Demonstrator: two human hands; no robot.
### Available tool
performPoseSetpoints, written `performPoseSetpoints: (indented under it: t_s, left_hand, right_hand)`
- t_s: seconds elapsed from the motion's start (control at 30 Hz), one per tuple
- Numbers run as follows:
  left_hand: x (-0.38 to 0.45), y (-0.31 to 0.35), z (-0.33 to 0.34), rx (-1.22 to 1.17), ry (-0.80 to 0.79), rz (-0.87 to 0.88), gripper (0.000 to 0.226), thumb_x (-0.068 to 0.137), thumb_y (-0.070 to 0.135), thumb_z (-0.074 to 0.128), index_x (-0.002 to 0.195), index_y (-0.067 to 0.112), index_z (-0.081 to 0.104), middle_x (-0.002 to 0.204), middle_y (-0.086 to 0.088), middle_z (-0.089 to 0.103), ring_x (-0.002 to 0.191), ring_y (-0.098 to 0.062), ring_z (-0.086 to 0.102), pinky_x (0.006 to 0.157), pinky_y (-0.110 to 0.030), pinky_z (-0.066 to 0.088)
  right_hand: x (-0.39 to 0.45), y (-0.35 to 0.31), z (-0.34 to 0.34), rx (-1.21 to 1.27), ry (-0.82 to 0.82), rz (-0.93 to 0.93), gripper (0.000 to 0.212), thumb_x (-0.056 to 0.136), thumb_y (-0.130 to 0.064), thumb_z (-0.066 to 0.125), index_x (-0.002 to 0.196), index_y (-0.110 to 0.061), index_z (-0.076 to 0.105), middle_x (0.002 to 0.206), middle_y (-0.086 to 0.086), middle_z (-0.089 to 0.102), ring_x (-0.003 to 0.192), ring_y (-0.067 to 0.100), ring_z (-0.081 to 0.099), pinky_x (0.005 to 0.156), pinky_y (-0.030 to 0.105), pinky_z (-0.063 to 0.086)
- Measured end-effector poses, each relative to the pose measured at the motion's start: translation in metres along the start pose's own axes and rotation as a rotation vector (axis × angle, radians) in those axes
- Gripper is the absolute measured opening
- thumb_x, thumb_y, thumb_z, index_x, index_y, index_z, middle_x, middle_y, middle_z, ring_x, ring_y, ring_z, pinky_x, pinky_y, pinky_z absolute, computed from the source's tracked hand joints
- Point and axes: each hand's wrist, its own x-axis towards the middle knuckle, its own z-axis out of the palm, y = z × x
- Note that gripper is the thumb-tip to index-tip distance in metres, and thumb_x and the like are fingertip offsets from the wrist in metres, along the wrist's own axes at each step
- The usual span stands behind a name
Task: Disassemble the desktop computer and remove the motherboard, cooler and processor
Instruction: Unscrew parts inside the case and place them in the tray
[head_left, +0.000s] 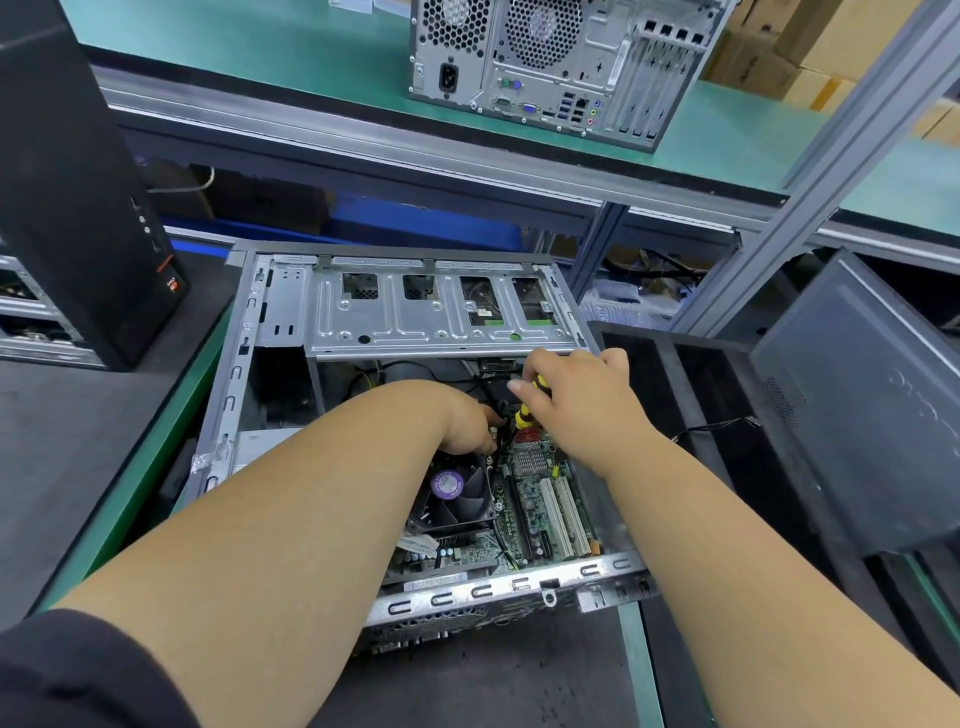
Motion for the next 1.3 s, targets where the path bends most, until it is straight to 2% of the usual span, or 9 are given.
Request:
performPoseSetpoints:
  t_s: [0.13,0.27,0.43,0.57,0.73,0.8,0.9,1.13,1.3]
  left_hand:
    - [0.0002,0.0014,-0.0002,-0.012,0.012,0.0,0.055,0.103,0.027,0.038,0.153,0.023,0.018,0.158,-0.005,0.022,0.141,-0.023,0.028,0.102,-0.026,0.027]
    - [0.0007,0.0011,0.0009,-0.039,0.015,0.005,0.055,0.102,0.024,0.04,0.153,0.023,0.019,0.158,-0.004,0.023,0.14,-0.022,0.029,0.1,-0.024,0.028]
    - [0.0021,-0.0001,0.0015,-0.031,0.012,-0.001,0.054,0.102,0.027,0.039,0.153,0.024,0.02,0.157,-0.005,0.025,0.14,-0.023,0.03,0.105,-0.027,0.027]
    - [0.0032,0.001,0.002,-0.015,0.015,-0.006,0.054,0.103,0.027,0.039,0.153,0.022,0.02,0.157,-0.007,0.026,0.14,-0.024,0.03,0.103,-0.025,0.028]
    - [0.0028,0.0013,0.0015,-0.023,0.019,-0.006,0.055,0.102,0.026,0.039,0.153,0.023,0.019,0.158,-0.006,0.024,0.139,-0.024,0.031,0.101,-0.025,0.029]
    - [0.0023,0.001,0.0011,-0.025,0.015,-0.011,0.055,0.102,0.026,0.039,0.153,0.024,0.019,0.157,-0.006,0.025,0.138,-0.025,0.032,0.101,-0.026,0.03]
    - [0.0013,-0.0001,0.0006,-0.028,0.009,-0.015,0.055,0.102,0.029,0.039,0.153,0.027,0.019,0.156,-0.006,0.027,0.138,-0.025,0.033,0.103,-0.029,0.029]
    - [0.0017,0.0017,0.0011,-0.025,0.019,-0.008,0.054,0.102,0.025,0.04,0.153,0.025,0.02,0.155,-0.006,0.028,0.137,-0.024,0.034,0.099,-0.024,0.03]
    - [0.0,-0.0002,0.0006,-0.03,0.02,-0.017,0.055,0.101,0.027,0.039,0.153,0.03,0.019,0.156,-0.006,0.028,0.138,-0.024,0.033,0.1,-0.026,0.03]
  right_hand:
    - [-0.0004,-0.0005,-0.0019,0.055,-0.002,0.008,0.014,0.094,-0.04,0.051,0.1,-0.027,0.051,0.065,-0.012,0.044,0.08,0.018,0.046,0.087,0.04,0.027]
    - [-0.0008,-0.0009,-0.0057,0.095,-0.03,0.033,0.012,0.086,-0.03,0.05,0.096,-0.026,0.052,0.078,-0.01,0.052,0.084,0.019,0.049,0.089,0.041,0.028]
    - [-0.0006,-0.0015,-0.0032,-0.011,-0.027,0.016,0.027,0.096,-0.052,0.042,0.096,-0.026,0.052,0.068,-0.008,0.055,0.08,0.02,0.05,0.089,0.042,0.028]
    - [-0.0006,-0.0005,-0.0023,0.02,-0.023,0.006,0.016,0.097,-0.041,0.046,0.1,-0.027,0.051,0.064,-0.009,0.047,0.079,0.02,0.047,0.09,0.042,0.029]
    - [-0.0004,-0.0005,-0.0046,0.065,-0.039,0.011,0.018,0.083,-0.029,0.051,0.101,-0.028,0.051,0.085,-0.01,0.056,0.084,0.019,0.05,0.088,0.041,0.028]
    - [-0.0008,0.0,-0.0027,0.03,-0.019,0.004,0.014,0.086,-0.035,0.051,0.097,-0.027,0.049,0.08,-0.009,0.056,0.082,0.02,0.051,0.086,0.041,0.028]
    - [-0.0004,0.0002,-0.0001,-0.021,0.005,0.006,0.027,0.094,-0.053,0.046,0.091,-0.027,0.049,0.069,-0.007,0.057,0.078,0.021,0.049,0.083,0.04,0.025]
    - [-0.0004,-0.0006,-0.0041,0.085,-0.015,0.002,0.016,0.083,-0.035,0.056,0.098,-0.031,0.051,0.077,-0.009,0.058,0.083,0.018,0.049,0.085,0.039,0.026]
    - [-0.0007,-0.0003,-0.0031,0.004,-0.025,0.023,0.026,0.084,-0.049,0.054,0.092,-0.025,0.048,0.072,-0.009,0.054,0.079,0.02,0.051,0.087,0.041,0.028]
